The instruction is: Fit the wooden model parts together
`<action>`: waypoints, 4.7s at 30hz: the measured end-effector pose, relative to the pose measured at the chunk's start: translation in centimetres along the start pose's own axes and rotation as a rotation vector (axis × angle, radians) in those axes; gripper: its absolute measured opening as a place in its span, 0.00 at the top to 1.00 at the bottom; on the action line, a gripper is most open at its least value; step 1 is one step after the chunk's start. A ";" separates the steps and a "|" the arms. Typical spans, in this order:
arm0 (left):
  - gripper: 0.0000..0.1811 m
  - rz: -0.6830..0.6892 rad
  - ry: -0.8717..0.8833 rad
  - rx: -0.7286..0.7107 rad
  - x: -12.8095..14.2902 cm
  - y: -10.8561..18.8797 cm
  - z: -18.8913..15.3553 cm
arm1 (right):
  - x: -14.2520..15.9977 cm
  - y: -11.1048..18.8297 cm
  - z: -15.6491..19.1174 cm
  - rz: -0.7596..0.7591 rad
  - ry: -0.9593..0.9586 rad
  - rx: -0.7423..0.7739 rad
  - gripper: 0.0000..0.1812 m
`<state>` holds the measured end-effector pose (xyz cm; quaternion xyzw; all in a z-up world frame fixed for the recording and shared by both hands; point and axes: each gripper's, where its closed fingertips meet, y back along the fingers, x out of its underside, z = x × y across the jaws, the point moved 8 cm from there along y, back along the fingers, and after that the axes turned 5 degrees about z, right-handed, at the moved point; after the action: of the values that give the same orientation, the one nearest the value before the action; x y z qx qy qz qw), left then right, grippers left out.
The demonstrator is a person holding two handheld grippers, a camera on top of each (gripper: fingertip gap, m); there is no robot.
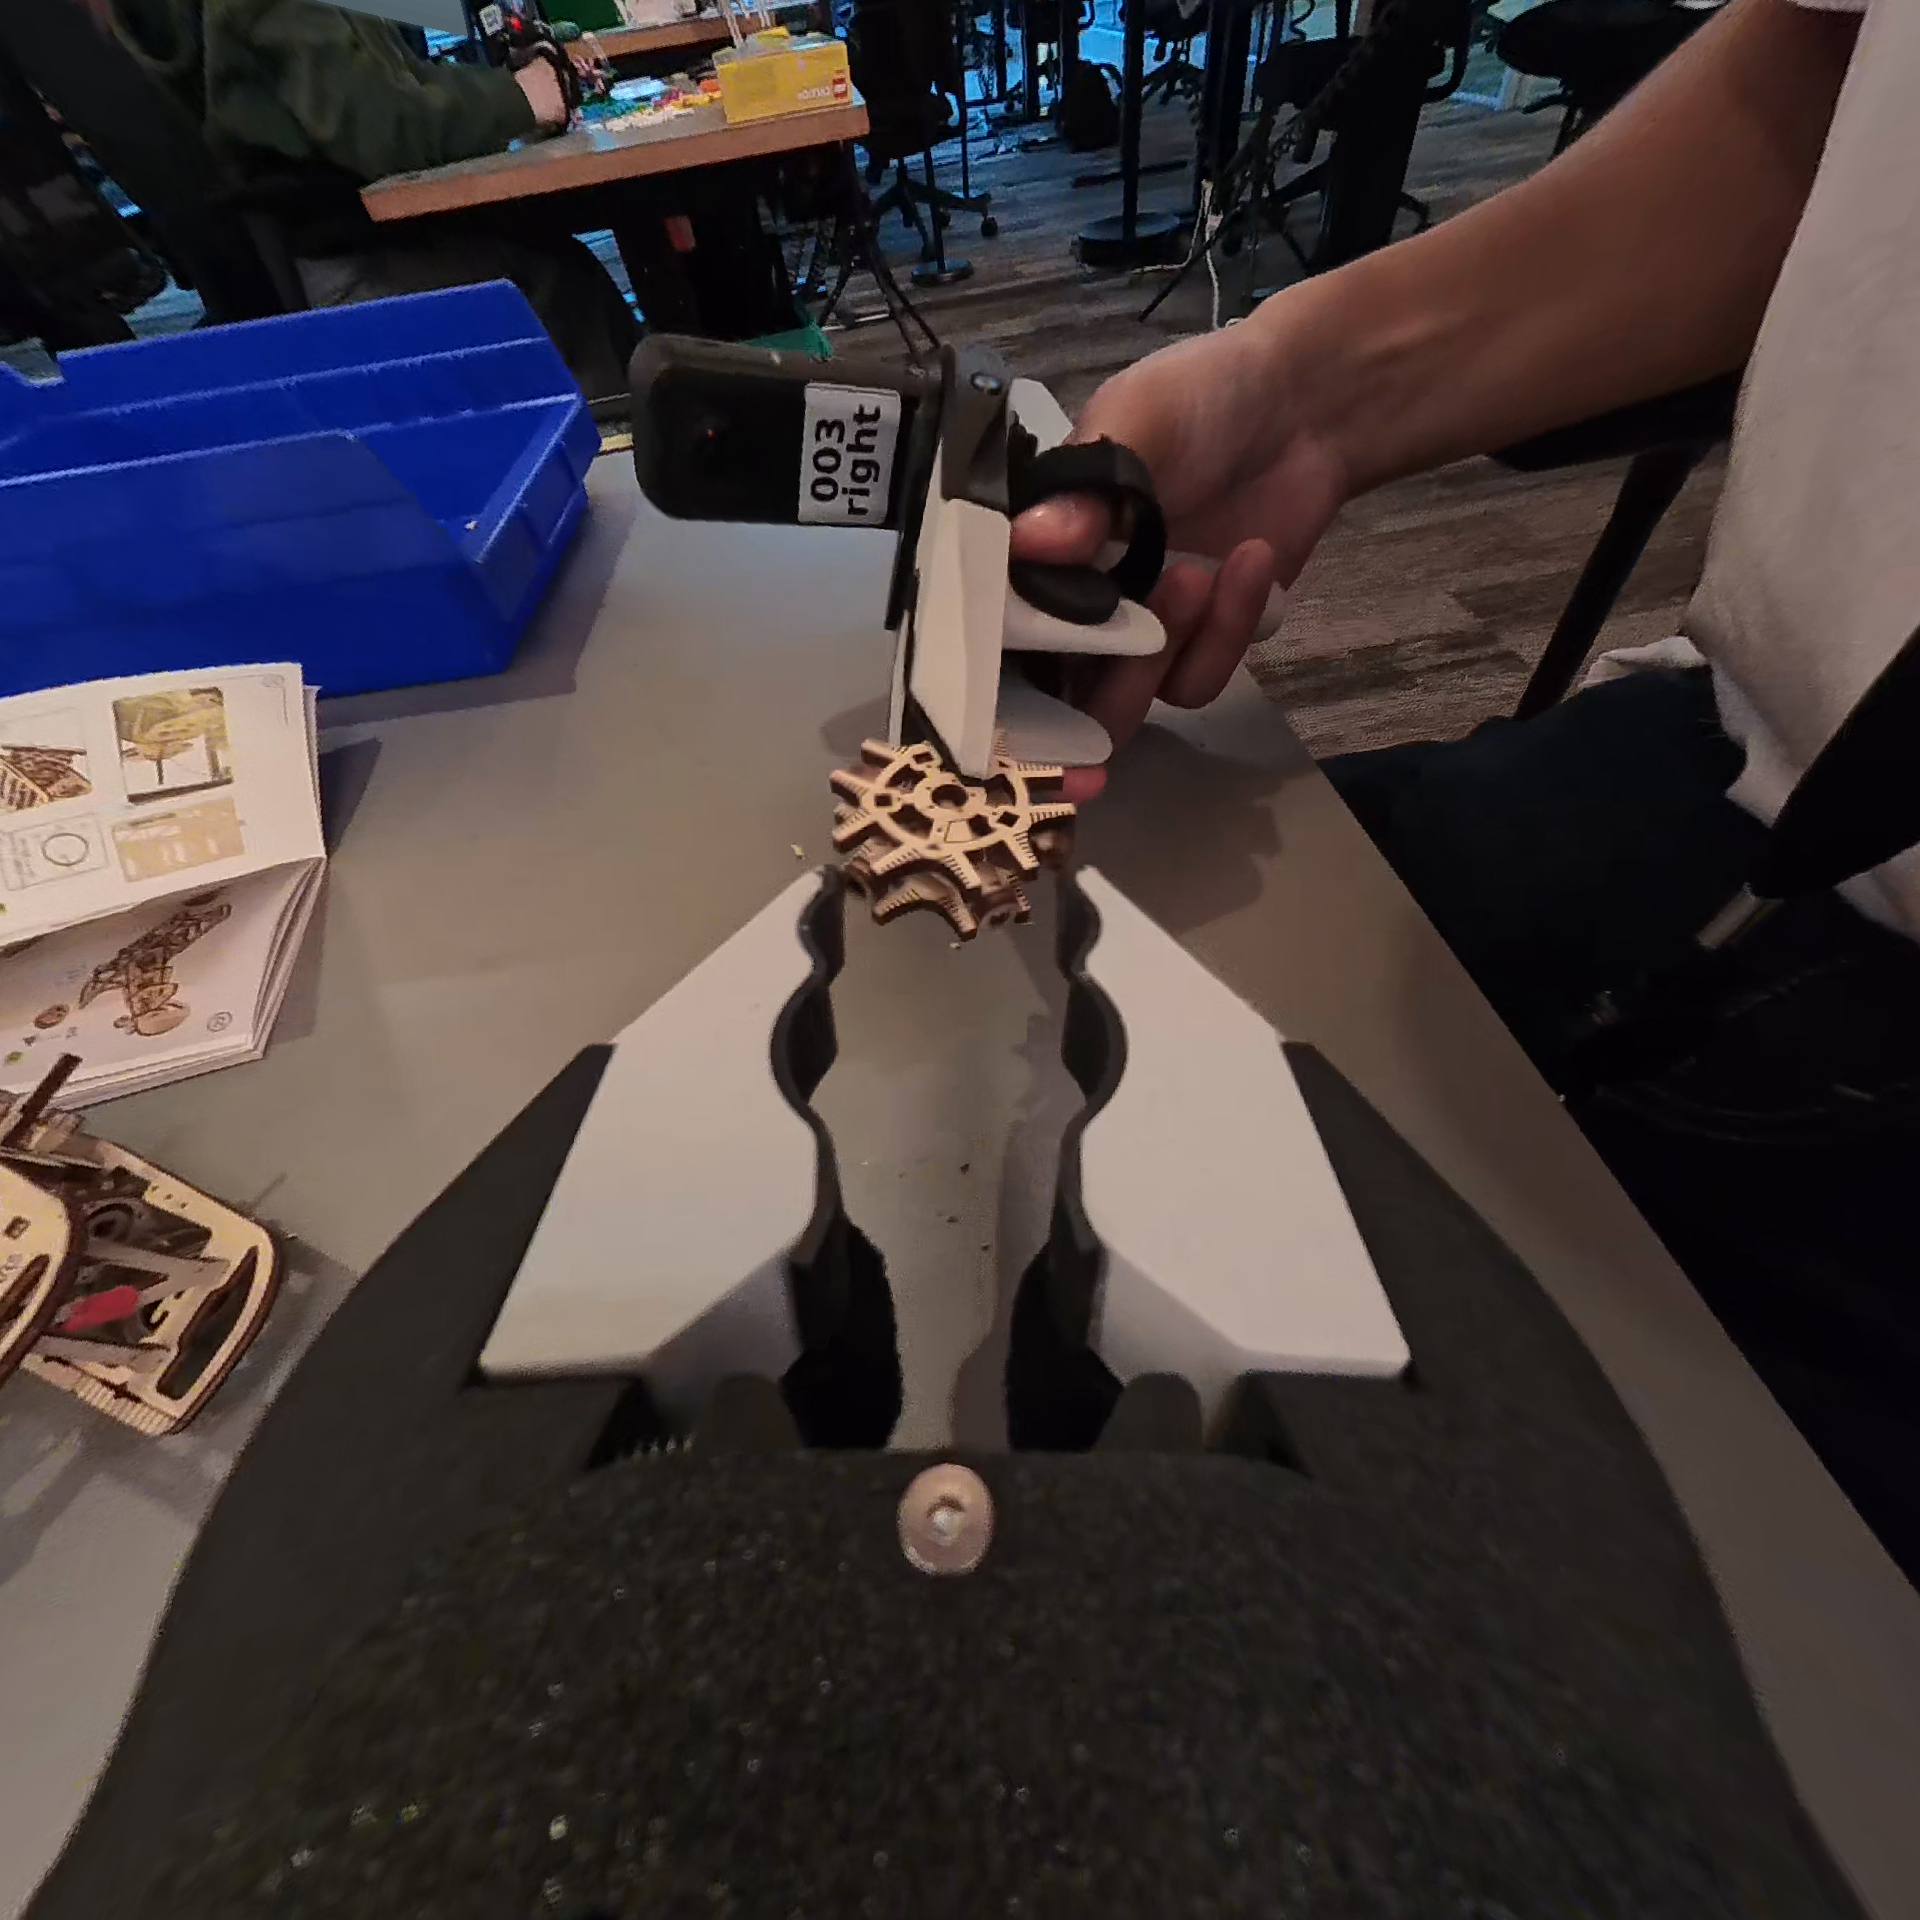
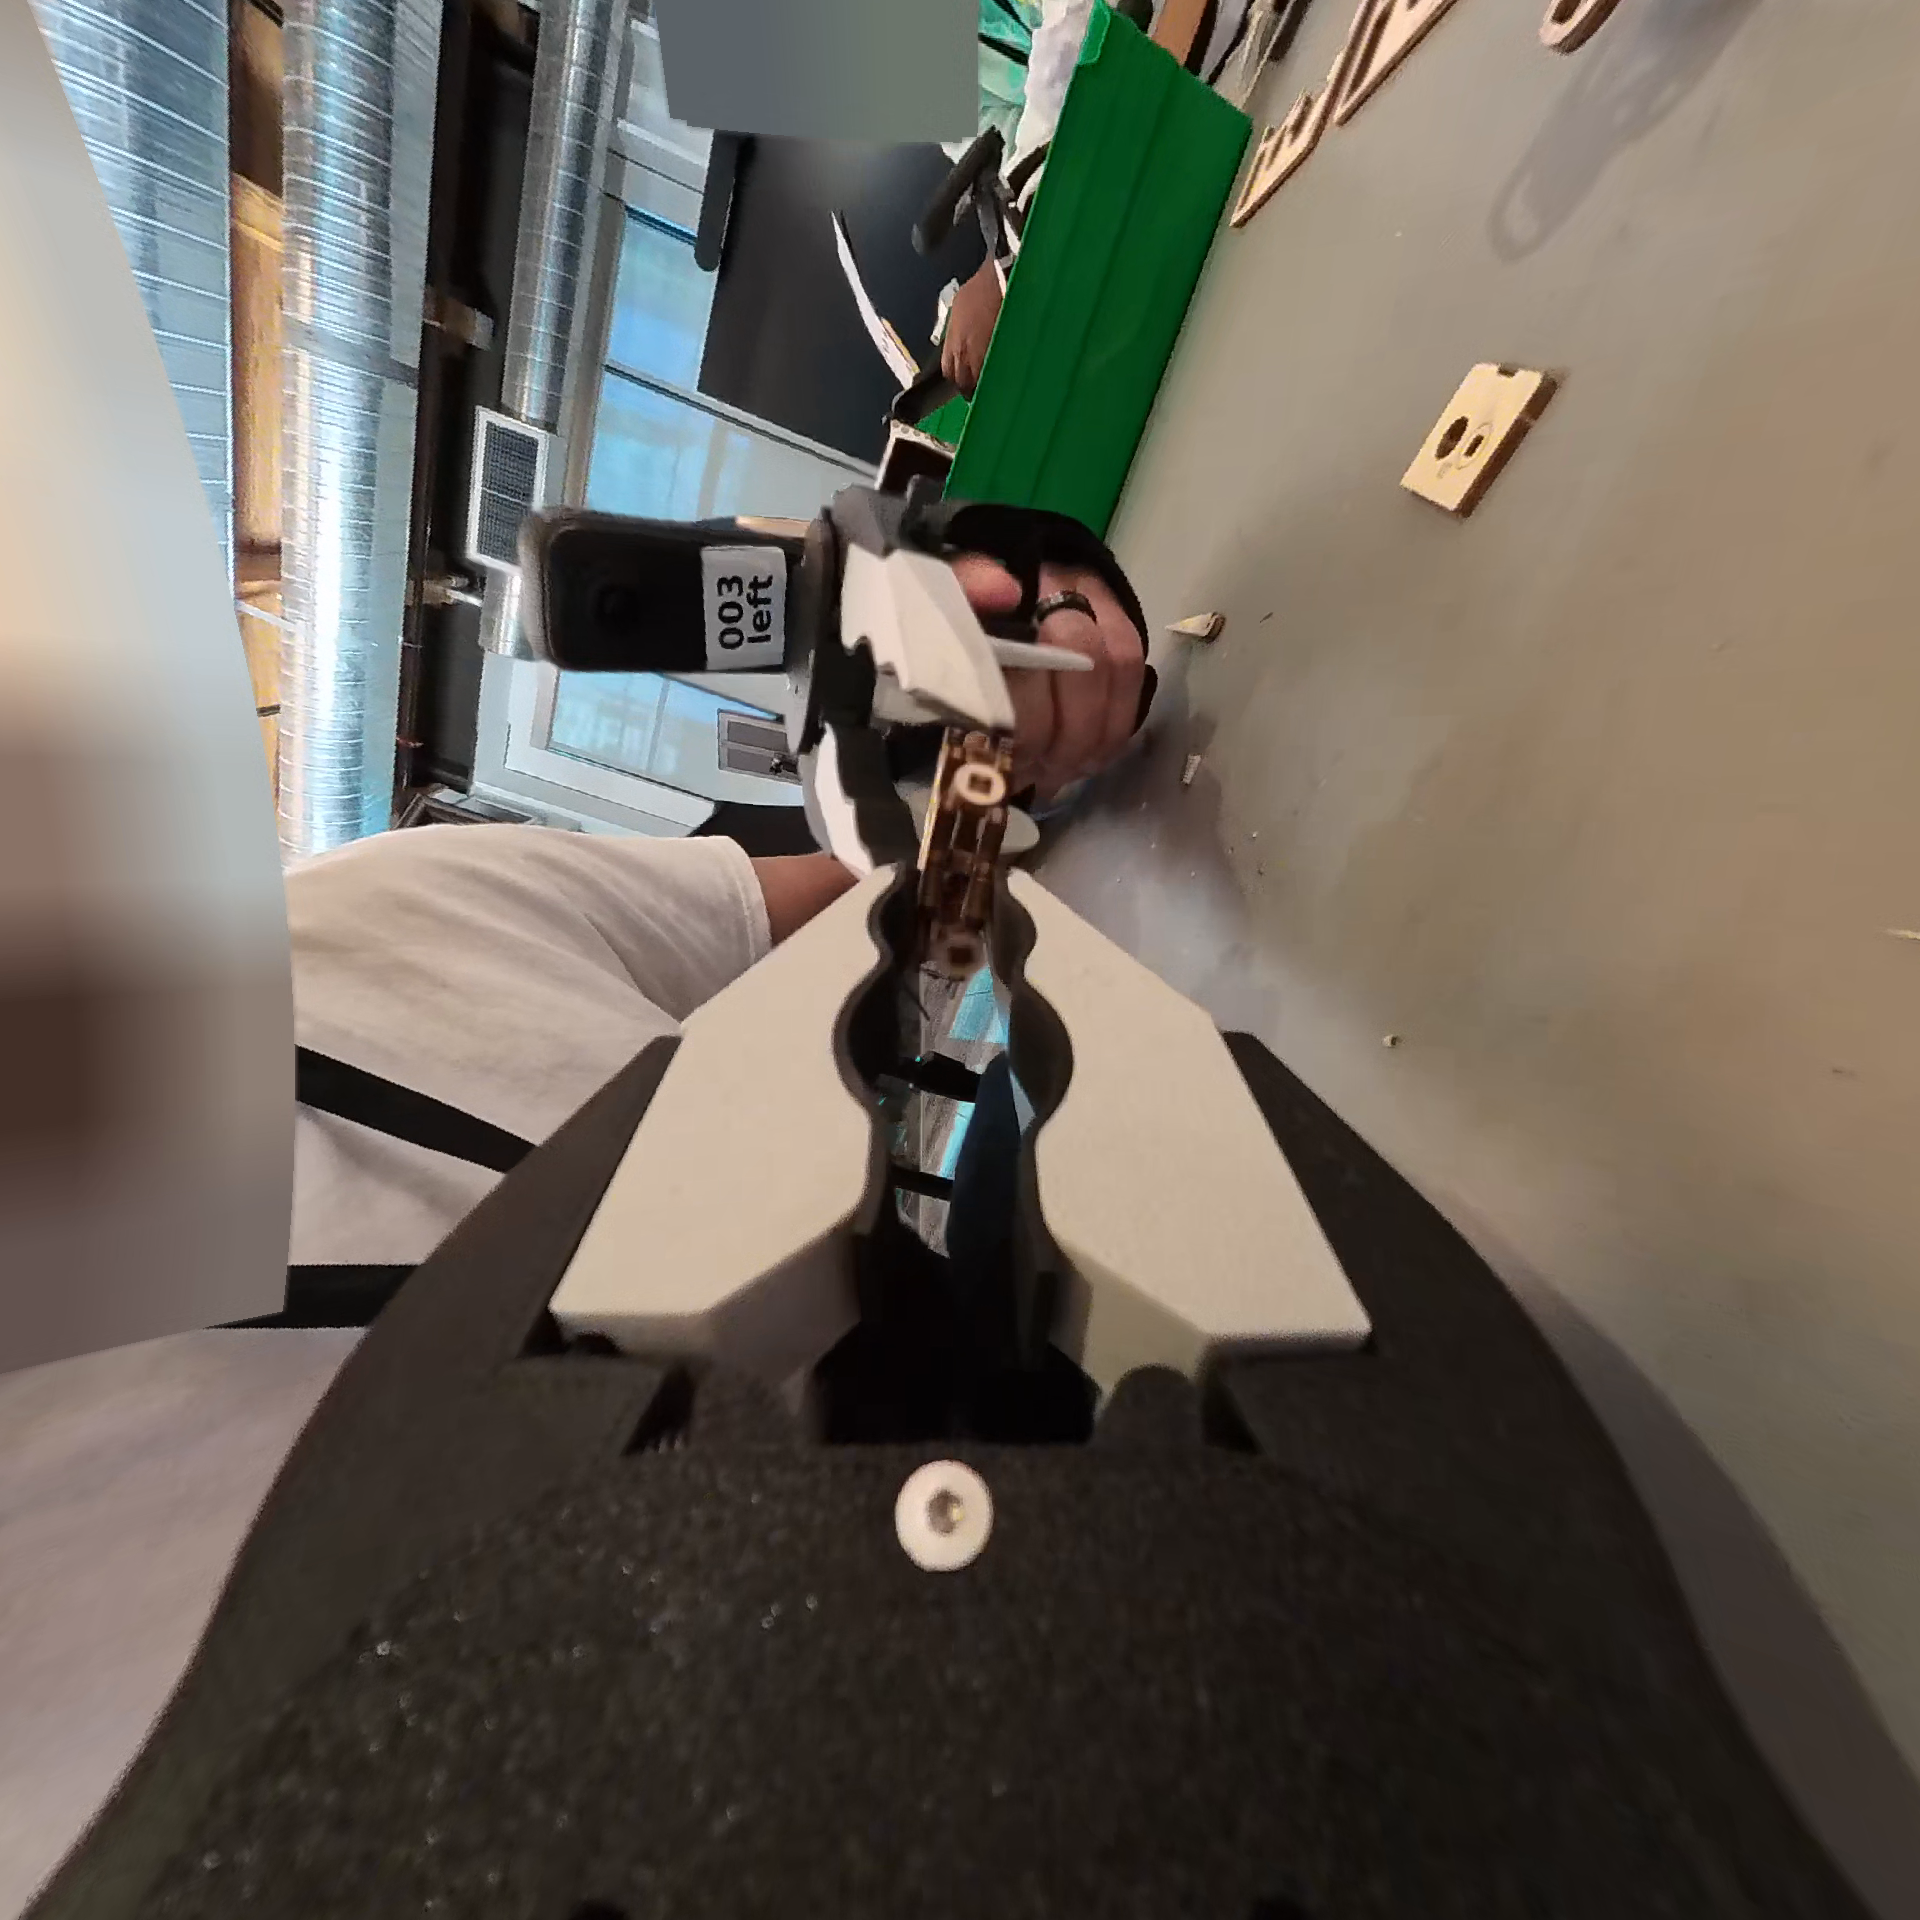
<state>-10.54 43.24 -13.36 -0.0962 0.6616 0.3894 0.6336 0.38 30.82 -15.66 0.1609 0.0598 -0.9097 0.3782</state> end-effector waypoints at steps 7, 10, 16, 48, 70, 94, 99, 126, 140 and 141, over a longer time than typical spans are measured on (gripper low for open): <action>0.82 -0.005 -0.024 -0.022 -0.1 -0.1 -0.2 | 0.1 -0.1 -0.1 0.000 -0.015 -0.005 0.93; 0.78 -0.004 -0.024 -0.039 -0.1 0.0 0.0 | 0.0 0.0 -0.1 -0.013 -0.034 -0.023 0.93; 0.68 0.005 -0.032 -0.042 0.0 -0.1 0.0 | -0.2 0.4 -0.3 -0.043 -0.077 -0.048 0.93; 0.64 0.057 -0.008 -0.110 0.4 -1.4 -0.1 | 0.2 0.1 -1.5 -0.056 -0.156 -0.040 0.93; 0.73 0.015 0.037 -0.022 0.1 -1.1 -0.4 | -0.6 1.1 -0.4 -0.025 -0.006 -0.034 0.84; 0.74 -0.216 0.217 0.108 -1.2 0.6 0.5 | 0.3 0.0 3.3 0.018 0.823 0.148 0.92; 0.74 -0.195 0.201 0.105 -1.1 0.4 0.4 | 0.3 -0.1 3.5 0.009 0.823 0.160 0.97; 0.74 -0.147 0.133 0.059 -0.8 0.1 0.3 | 0.1 0.1 2.8 -0.015 0.592 0.166 0.88; 0.74 0.220 0.012 0.005 2.0 -1.9 0.0 | 1.2 -1.6 0.8 0.182 0.776 0.466 0.75; 0.74 0.230 0.004 0.010 2.1 -2.0 -0.2 | 1.3 -1.9 0.6 0.211 0.791 0.484 0.78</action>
<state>-9.79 42.54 -16.06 -0.0173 0.6713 0.4560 0.5841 -1.98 31.19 -15.51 0.5835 -0.0311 -0.7230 0.3684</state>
